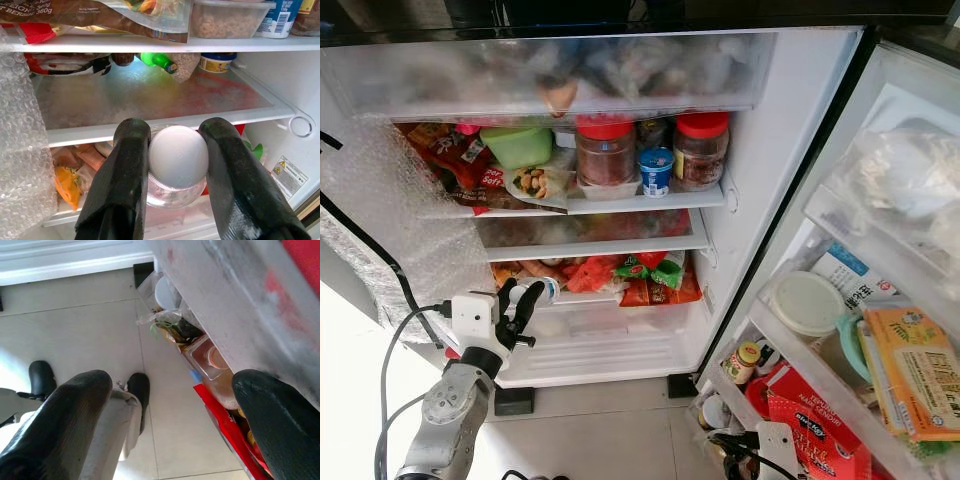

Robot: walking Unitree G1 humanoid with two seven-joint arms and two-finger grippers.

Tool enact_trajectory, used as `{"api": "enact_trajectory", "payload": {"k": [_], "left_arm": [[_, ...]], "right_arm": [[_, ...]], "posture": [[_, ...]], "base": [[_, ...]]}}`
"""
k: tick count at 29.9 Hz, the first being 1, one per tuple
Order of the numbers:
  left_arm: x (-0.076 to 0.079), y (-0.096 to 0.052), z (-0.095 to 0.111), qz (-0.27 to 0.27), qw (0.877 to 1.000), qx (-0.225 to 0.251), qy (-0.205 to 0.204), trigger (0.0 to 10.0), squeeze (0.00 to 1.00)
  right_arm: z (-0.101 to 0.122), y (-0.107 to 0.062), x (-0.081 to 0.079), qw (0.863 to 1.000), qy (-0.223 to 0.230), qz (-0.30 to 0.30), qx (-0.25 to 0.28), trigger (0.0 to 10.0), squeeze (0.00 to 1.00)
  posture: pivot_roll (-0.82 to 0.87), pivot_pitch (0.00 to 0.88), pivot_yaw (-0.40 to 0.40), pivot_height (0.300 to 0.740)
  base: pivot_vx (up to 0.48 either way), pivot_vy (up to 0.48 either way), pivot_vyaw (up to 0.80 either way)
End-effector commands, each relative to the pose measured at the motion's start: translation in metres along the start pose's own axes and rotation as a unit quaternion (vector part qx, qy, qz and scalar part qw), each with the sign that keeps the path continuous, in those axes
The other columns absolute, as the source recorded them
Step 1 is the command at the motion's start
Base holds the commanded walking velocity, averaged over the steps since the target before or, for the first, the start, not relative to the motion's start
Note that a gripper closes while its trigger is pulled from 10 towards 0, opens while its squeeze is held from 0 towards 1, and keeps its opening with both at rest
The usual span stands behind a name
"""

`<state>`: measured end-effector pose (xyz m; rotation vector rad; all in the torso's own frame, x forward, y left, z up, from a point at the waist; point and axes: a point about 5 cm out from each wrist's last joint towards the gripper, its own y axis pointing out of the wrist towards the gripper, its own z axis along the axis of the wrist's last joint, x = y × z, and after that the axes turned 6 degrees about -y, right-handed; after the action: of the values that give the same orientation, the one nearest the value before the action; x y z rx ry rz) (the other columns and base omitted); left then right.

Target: Restocking fridge

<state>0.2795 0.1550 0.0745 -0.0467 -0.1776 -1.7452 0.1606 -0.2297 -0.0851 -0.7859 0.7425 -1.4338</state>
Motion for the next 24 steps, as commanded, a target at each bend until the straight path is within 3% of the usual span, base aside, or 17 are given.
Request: {"api": "enact_trajectory", "payload": {"k": [1,17,24], "left_arm": [[0.0015,-0.001,0.0016,-0.005,1.0,0.001,0.004,10.0,0.0],[0.0019,0.0013,0.0025,-0.007,1.0,0.002,0.004,10.0,0.0],[0.0068,0.0045,0.0084,-0.016,1.0,0.012,0.004,10.0,0.0]], "right_arm": [[-0.0029,-0.0015,0.0048,1.0,-0.005,-0.007,-0.006,10.0,0.0],[-0.0018,-0.0011,0.0037,1.0,-0.009,-0.004,-0.005,10.0,0.0],[-0.0015,-0.001,0.0036,1.0,-0.013,-0.004,-0.004,10.0,0.0]], "posture": [[0.0,0.126,-0.021,0.736],[0.01,0.118,-0.02,0.633],[0.01,0.118,-0.019,0.628]], "base": [[0.0,0.0,0.0],[0.0,0.0,0.0],[0.0,0.0,0.0]]}}
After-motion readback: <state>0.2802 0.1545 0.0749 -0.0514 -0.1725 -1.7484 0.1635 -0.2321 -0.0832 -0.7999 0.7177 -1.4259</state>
